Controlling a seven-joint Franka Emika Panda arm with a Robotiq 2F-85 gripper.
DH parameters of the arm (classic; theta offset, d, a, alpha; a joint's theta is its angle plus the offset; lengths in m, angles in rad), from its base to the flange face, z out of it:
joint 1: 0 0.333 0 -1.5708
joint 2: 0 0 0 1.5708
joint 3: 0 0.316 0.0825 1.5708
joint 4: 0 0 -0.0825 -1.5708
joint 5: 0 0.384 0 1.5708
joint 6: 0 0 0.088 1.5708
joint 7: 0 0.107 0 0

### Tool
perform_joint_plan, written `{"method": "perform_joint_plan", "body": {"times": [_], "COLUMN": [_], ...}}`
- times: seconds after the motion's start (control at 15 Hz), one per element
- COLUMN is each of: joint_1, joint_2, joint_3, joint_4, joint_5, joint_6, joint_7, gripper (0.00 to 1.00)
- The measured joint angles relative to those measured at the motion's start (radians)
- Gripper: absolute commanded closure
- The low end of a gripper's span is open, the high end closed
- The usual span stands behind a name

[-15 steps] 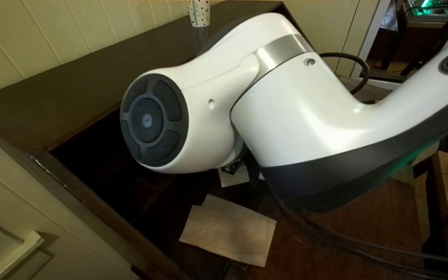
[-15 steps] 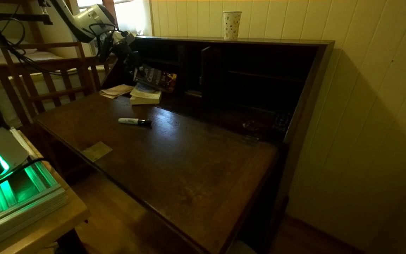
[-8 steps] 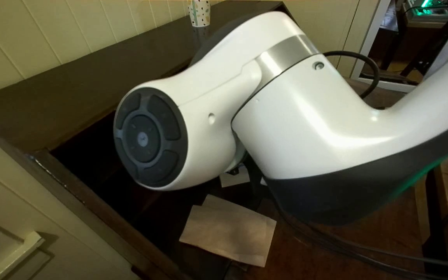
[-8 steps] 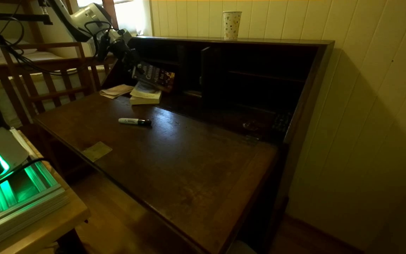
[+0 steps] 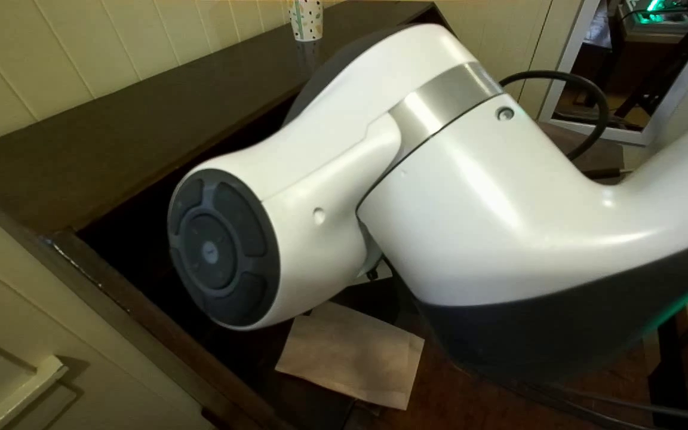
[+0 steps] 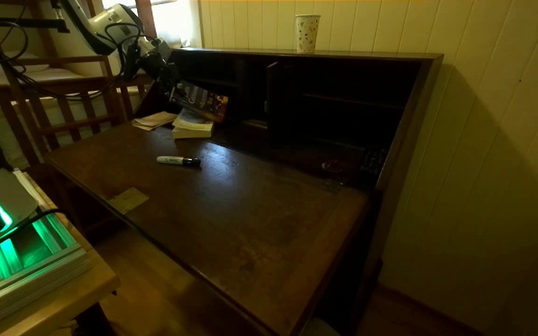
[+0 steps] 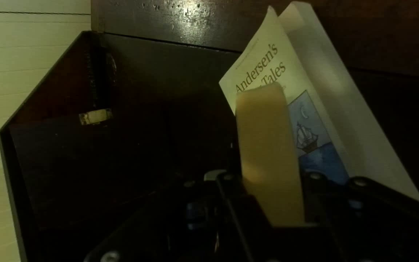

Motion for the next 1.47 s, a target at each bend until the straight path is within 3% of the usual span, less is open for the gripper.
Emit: {"method": "perform_joint_plan", "body": {"times": [0.53,0.6,0.73,1.07,1.47], "joint_1": [-0.001,-0.001,-0.002,-0.002,-0.002], "joint_2": [-0.007,-0.009,-0.010,-0.010,-0.013], "joint_3": [0.021,0.022,0.024,0.028,0.029], "joint_4": [0.000,0.000,0.000,0.000,0.000], "joint_5": [0.040,0.043,0.049,0.059,0.076], "joint_6": [-0.024,-0.024,-0.024,-0.023,-0.023], "joint_7": [-0.016,-0.018,-0.022,-0.026,-0.030], "gripper": [0.92,0.44,0.38,0.02,0.00]}}
